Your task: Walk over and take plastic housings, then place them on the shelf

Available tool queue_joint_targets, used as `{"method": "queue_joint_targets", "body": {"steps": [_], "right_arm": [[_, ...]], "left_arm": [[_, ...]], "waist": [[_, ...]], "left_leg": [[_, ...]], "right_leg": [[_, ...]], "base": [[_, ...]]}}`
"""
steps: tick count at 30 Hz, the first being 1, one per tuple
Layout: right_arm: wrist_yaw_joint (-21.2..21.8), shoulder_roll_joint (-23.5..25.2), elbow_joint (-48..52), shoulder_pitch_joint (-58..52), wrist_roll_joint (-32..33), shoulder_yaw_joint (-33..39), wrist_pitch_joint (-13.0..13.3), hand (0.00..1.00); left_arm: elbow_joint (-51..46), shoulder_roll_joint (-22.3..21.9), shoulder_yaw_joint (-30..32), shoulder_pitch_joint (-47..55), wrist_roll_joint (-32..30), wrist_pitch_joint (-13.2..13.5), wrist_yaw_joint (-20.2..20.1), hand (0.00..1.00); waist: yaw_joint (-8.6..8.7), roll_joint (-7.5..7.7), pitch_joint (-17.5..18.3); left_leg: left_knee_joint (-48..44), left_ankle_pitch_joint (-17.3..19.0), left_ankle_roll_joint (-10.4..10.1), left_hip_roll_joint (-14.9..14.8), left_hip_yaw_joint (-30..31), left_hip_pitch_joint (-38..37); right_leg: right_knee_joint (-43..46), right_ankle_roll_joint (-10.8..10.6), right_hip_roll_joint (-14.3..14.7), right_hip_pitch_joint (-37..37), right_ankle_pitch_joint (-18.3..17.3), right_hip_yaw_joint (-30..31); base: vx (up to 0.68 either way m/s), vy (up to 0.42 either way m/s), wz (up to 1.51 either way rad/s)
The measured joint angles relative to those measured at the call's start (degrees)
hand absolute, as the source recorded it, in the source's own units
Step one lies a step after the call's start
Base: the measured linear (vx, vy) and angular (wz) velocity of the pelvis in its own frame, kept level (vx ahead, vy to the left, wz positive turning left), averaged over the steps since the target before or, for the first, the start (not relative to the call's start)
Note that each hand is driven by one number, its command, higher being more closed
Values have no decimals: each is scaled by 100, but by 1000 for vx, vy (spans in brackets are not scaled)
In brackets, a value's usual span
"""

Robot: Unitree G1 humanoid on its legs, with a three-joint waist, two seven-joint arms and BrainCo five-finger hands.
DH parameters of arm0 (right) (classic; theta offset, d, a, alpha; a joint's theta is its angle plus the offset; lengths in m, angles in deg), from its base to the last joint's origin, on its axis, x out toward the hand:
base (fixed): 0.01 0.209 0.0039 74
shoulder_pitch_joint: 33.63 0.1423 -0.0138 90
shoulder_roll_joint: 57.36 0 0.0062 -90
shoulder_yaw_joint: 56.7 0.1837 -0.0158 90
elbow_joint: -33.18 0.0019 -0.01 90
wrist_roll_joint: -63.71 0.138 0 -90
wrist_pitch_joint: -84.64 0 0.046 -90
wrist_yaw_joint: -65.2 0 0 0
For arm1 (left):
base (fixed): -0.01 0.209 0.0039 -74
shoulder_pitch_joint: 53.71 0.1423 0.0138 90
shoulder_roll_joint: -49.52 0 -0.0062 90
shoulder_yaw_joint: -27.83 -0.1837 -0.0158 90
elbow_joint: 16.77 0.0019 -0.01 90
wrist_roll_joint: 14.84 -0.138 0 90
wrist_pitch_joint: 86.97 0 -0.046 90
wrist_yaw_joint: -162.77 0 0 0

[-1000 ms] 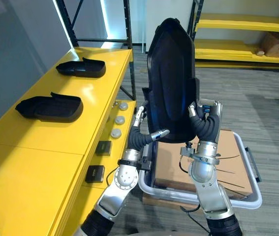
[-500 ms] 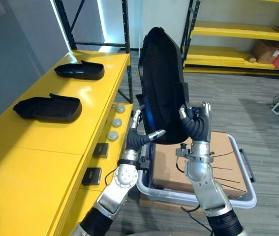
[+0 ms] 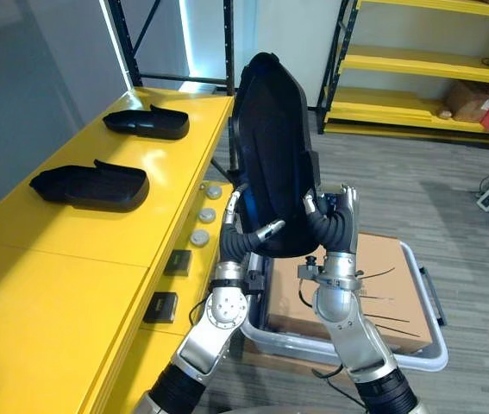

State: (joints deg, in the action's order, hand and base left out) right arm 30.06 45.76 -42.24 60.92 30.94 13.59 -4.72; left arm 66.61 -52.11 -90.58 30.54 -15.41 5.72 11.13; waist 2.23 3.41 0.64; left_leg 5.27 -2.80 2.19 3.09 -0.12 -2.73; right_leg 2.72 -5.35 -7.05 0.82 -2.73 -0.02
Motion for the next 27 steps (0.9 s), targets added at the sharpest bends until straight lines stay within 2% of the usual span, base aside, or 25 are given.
{"method": "queue_joint_targets", "body": {"steps": [4,13,22,23,27], "right_arm": [[11,33,-39,-12,14,216,-10,100],[34,183,-241,-55,107,748,-206,100],[121,254,-510,-82,201,1221,-257,100],[175,256,-540,-99,281,1258,-332,100],[257,254,-540,-181,299,1286,-347,100]], "left_arm": [[0,0,-3,19,39,11,-231,0],[-2,-10,-80,264,461,110,-700,0],[-354,-17,-173,413,892,512,-1149,0],[-399,-16,-208,468,896,532,-1193,0],[-413,-14,-242,508,900,535,-1199,0]], "waist": [[1,8,4],[5,8,4],[13,7,3],[8,7,3],[9,7,3]], "left_leg": [[1,0,0,0,6,-3],[4,-2,-2,0,25,-5],[4,-8,-12,-1,109,-19],[4,-8,-12,-1,114,-19],[4,-7,-13,-3,115,-15]], "right_leg": [[1,-1,0,5,-1,-4],[3,-4,-1,13,-3,-22],[-23,-6,-3,76,-6,-114],[-40,-6,-3,87,-6,-119],[-55,-6,-2,89,-5,-122]], "base": [[-8,-7,0],[-4,-3,0],[-27,-30,5],[-22,-22,4],[-7,-8,0]]}}
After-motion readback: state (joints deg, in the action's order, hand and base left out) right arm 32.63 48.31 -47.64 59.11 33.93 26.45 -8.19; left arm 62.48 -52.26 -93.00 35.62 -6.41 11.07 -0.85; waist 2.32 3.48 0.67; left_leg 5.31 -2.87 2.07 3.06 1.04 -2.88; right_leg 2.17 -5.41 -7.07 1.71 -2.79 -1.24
